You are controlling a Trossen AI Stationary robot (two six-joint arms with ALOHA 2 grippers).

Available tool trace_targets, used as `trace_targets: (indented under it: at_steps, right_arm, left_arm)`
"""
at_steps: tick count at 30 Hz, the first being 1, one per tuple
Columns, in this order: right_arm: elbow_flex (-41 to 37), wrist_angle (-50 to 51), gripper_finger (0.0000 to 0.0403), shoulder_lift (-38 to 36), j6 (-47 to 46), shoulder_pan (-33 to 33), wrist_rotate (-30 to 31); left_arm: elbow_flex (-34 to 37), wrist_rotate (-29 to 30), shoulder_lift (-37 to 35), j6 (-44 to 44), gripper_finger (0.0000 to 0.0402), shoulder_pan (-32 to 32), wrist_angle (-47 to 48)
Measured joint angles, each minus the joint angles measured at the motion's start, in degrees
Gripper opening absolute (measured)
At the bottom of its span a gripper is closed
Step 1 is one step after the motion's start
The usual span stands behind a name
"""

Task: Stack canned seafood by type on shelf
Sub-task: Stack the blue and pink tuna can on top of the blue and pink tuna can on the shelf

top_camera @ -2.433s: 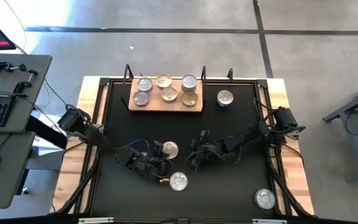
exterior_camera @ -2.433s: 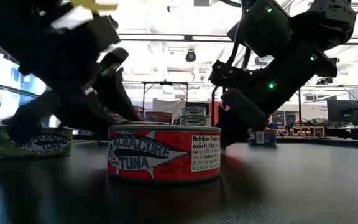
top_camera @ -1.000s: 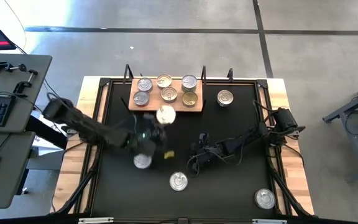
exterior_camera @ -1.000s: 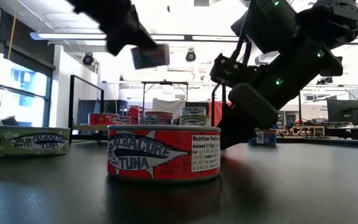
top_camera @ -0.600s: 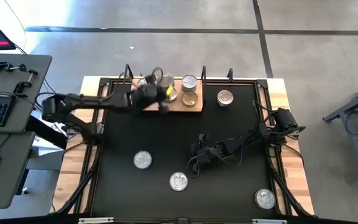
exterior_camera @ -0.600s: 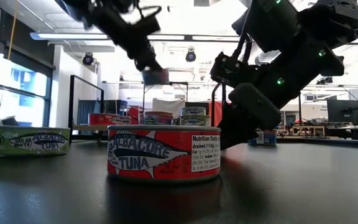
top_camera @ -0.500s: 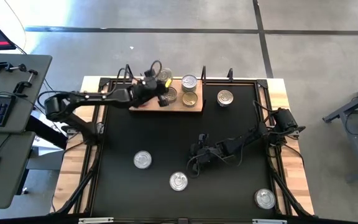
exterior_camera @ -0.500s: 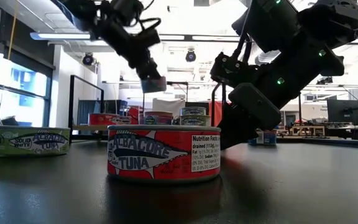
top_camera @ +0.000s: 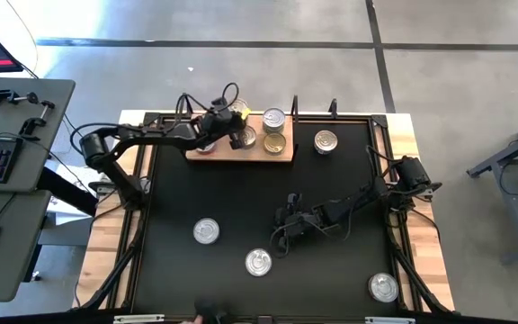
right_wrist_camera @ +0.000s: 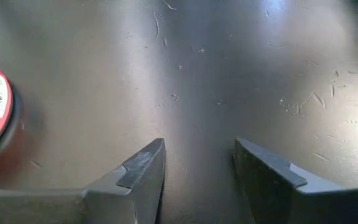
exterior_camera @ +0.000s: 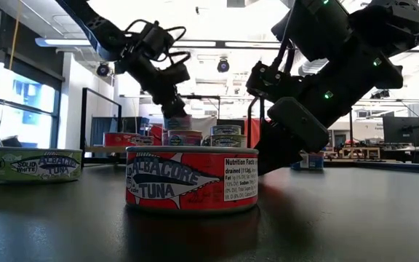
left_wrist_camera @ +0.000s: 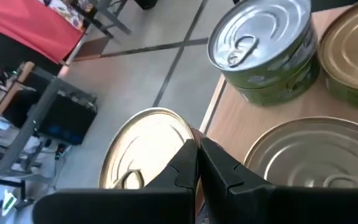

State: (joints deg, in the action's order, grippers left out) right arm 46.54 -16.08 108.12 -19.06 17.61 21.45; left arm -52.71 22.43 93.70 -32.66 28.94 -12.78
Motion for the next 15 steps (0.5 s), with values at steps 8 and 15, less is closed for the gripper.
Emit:
trace_targets:
  at_steps: [8,15]
  right_arm:
    - [0.0,0.0,0.0188,0.0,0.0,0.0,0.0]
    - [0.0,-0.1,0.0188,0.0,0.0,0.0,0.0]
  left_arm:
    - [0.0,-8.3,0.1,5.5,0.0,3.5,1.8]
    - [0.0,-8.4,0.1,5.4,0.0004,3.7,2.2]
